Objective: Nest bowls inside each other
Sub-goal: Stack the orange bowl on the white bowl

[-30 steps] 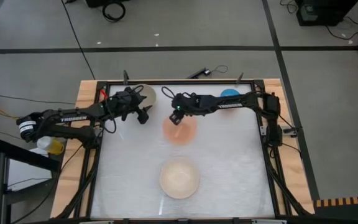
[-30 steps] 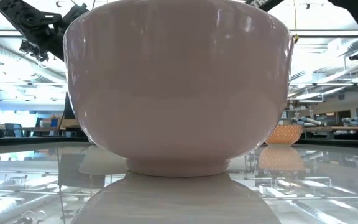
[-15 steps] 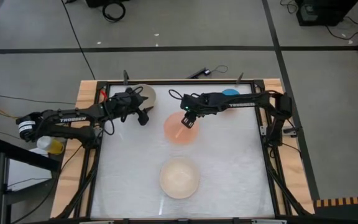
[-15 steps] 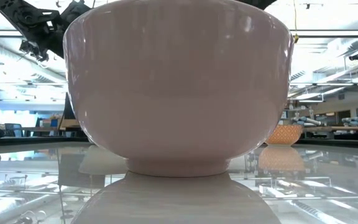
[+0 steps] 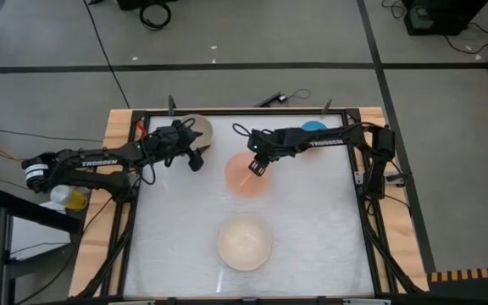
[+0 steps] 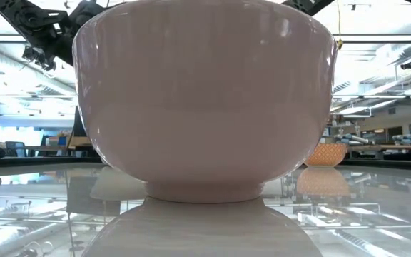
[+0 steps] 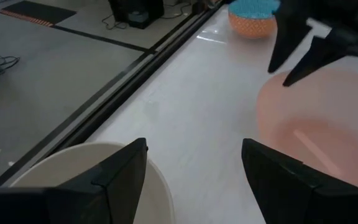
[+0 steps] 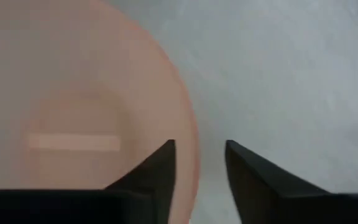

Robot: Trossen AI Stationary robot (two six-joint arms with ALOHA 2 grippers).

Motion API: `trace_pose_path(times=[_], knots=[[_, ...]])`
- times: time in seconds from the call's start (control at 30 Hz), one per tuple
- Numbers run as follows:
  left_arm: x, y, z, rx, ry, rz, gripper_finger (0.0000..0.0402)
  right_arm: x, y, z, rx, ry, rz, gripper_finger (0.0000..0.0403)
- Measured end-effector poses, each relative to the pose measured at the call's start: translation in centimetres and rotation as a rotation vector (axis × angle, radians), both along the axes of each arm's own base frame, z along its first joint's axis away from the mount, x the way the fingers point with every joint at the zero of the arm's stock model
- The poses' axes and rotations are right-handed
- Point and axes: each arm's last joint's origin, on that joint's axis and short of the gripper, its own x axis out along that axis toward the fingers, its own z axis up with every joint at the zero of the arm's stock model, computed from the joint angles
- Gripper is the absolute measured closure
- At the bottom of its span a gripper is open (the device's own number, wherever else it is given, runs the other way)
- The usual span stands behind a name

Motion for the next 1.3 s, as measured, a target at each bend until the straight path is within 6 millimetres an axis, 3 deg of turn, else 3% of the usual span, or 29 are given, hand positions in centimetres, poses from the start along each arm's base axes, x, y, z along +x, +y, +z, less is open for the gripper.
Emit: trace_pose_path(times=[0.2, 0.27, 0.57, 0.83, 1.03, 1.3], knots=[[0.2, 0.1, 0.5, 0.021, -0.056, 0.002, 0.0136, -0.3, 0.1, -1.0, 0.009, -0.008, -0.024, 0.0372], [0.2, 0.1, 0.6, 0.022, -0.061, 0.002, 0.0136, -0.2, 0.3, -0.6, 0.005, -0.03, -0.021, 0.0389], [0.2, 0.1, 0.6, 0.0, -0.08, 0.013, 0.0136, -0.2, 2.4, 1.6, -0.027, -0.1, 0.003, 0.0392], [0.3, 0.0, 0.6, -0.031, -0.098, -0.03, 0.0136, -1.7, 5.7, 5.7, -0.065, -0.19, -0.005, 0.0392], [0.0, -0.3, 2.6, 0.014, -0.163, -0.051, 0.0136, -3.3, 8.7, 8.6, -0.091, -0.267, -0.022, 0.0392], [0.2, -1.9, 3.3, 0.011, -0.19, -0.149, 0.0149, -3.3, 13.1, 8.5, -0.103, -0.304, 0.055, 0.0392]])
